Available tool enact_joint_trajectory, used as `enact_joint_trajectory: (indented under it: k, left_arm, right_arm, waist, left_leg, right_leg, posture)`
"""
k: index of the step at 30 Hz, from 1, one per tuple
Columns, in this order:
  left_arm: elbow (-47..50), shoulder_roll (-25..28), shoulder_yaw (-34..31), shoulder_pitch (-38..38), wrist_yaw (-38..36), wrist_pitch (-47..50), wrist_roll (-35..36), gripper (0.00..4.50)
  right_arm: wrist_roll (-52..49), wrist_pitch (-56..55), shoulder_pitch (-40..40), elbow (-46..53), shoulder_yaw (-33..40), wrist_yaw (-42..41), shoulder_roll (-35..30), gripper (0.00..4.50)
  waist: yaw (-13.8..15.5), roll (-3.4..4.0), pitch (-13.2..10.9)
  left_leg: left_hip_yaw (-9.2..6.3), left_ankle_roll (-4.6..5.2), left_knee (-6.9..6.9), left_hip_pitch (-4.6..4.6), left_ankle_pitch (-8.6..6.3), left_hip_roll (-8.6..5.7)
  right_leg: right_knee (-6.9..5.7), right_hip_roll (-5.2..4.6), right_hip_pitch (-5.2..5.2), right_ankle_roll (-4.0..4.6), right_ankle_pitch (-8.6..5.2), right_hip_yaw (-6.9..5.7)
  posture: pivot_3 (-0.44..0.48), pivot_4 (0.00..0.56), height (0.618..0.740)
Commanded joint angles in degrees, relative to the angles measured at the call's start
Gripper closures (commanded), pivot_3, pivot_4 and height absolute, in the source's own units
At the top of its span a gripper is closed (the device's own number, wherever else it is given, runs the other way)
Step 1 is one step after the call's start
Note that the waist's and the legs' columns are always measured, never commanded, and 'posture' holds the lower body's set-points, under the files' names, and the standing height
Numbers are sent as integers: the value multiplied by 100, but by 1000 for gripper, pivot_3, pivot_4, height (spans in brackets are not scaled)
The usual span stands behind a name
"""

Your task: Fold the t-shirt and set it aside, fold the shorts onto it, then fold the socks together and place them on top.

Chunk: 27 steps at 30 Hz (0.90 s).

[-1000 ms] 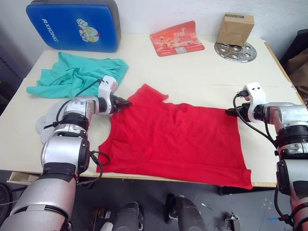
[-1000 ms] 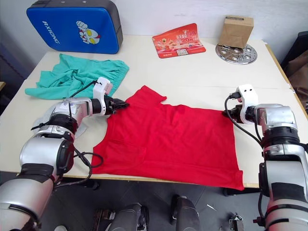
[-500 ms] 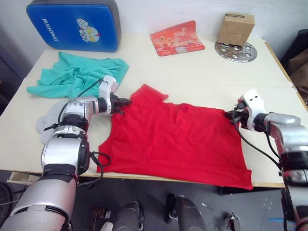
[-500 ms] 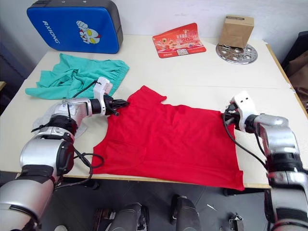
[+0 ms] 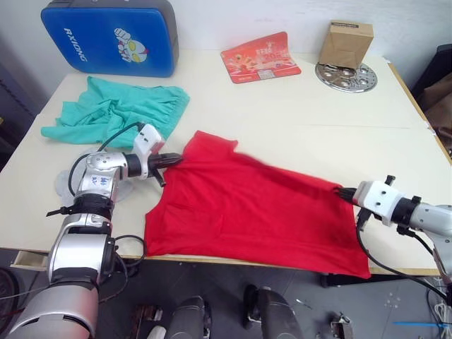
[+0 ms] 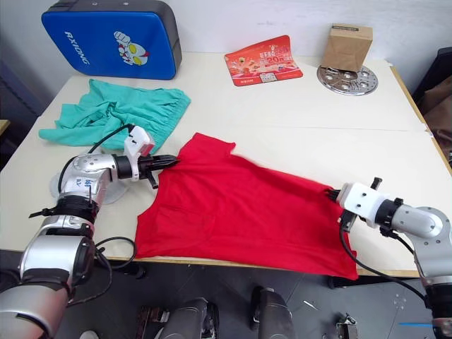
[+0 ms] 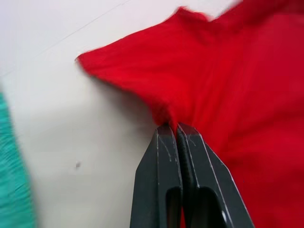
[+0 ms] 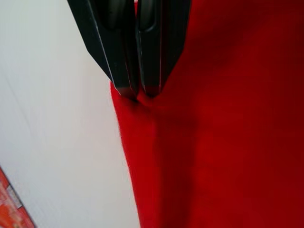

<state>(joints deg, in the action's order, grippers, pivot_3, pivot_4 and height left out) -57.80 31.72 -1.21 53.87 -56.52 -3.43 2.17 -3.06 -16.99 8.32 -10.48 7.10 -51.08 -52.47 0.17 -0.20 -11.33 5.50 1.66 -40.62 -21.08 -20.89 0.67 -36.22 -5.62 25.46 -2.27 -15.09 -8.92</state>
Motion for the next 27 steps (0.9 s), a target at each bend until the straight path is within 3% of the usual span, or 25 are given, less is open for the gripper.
enact_joint_trajectory:
  k: [1, 14, 19, 27]
  left_arm:
    - [-228, 113, -49, 108, 228, -182, -72, 4470]
    - [134, -137, -90, -49, 67, 61, 160, 4470]
    - [254, -101, -122, -113, 53, 179, 209, 4470]
    - [545, -208, -83, -32, 136, -828, 157, 4470]
  right_arm:
    - [122, -356, 3, -205, 65, -19, -164, 4500]
    - [309, -229, 319, -594, -76, 10, -131, 4500]
    - [558, -849, 253, -676, -131, 151, -215, 4500]
    - [681, -1401, 393, -873, -64, 609, -148, 4500]
  waist:
    - [-1, 0, 0]
    - [31, 0, 0]
    - [40, 0, 0]
    - [64, 0, 0]
  left_leg:
    - [0, 0, -1, 1, 0, 0]
    - [-1, 1, -11, -2, 0, 1]
    - [-1, 1, -14, -1, -1, 1]
    - [-1, 1, -30, -3, -1, 2]
  right_leg:
    - [-1, 0, 0, 0, 0, 0]
    - [-7, -1, 0, 0, 0, 0]
    - [-12, -1, 0, 0, 0, 0]
    - [-23, -7, 0, 1, 0, 1]
  posture:
    - [0, 150, 740]
    - [0, 150, 740]
    - [0, 150, 740]
    - [0, 150, 740]
